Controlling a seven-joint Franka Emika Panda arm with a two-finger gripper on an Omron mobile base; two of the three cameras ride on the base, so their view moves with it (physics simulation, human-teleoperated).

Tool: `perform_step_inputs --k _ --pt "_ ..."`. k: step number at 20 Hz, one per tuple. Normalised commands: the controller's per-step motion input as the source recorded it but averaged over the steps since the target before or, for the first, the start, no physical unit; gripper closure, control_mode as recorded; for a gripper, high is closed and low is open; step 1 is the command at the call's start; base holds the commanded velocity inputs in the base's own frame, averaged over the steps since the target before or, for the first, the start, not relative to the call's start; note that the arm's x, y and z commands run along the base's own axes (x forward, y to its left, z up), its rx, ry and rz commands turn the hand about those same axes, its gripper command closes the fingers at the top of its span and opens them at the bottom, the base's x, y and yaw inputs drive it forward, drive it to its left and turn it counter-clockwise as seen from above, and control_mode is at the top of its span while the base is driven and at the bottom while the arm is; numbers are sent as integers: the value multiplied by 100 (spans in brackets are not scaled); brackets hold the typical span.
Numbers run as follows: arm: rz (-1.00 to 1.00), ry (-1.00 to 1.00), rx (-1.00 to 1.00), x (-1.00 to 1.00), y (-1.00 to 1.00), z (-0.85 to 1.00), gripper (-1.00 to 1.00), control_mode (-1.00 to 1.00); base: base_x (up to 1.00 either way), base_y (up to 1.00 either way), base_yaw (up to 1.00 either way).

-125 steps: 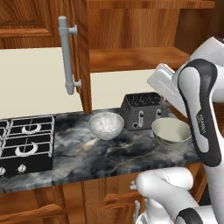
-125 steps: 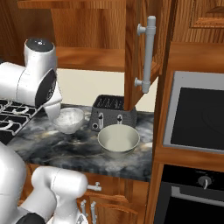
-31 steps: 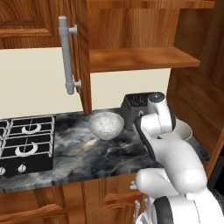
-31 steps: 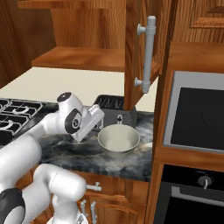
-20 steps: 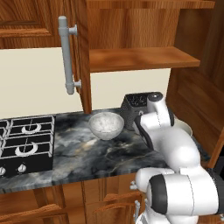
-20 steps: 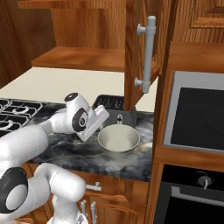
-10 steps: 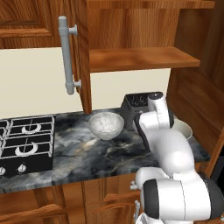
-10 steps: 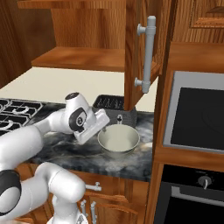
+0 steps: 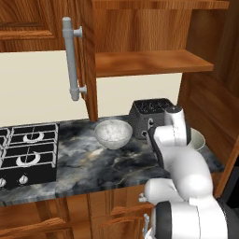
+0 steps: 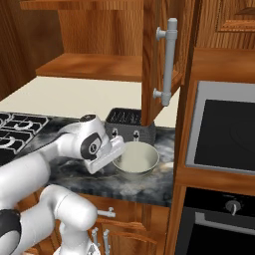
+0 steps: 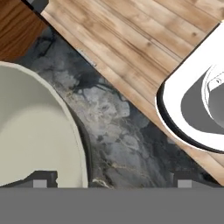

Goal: Open the cabinet. Pick the bowls from the counter and place them in the cabinet. Then close the cabinet.

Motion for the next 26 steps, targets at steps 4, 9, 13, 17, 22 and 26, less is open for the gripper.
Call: perform_step_inputs --k 4,9,13,17,22,26 --pt "0 -1 2 4 0 -29 -100 -100 0 0 0" --pt "1 -3 0 22 0 -17 -100 -100 0 0 0" --pt "3 -3 0 23 -4 0 -100 -100 0 0 0" --pt "1 -1 0 24 -5 0 -100 -100 0 0 0" --pt "0 0 0 38 -7 0 -100 -100 0 0 0" --pt "1 0 0 38 -8 -2 -100 -100 0 0 0"
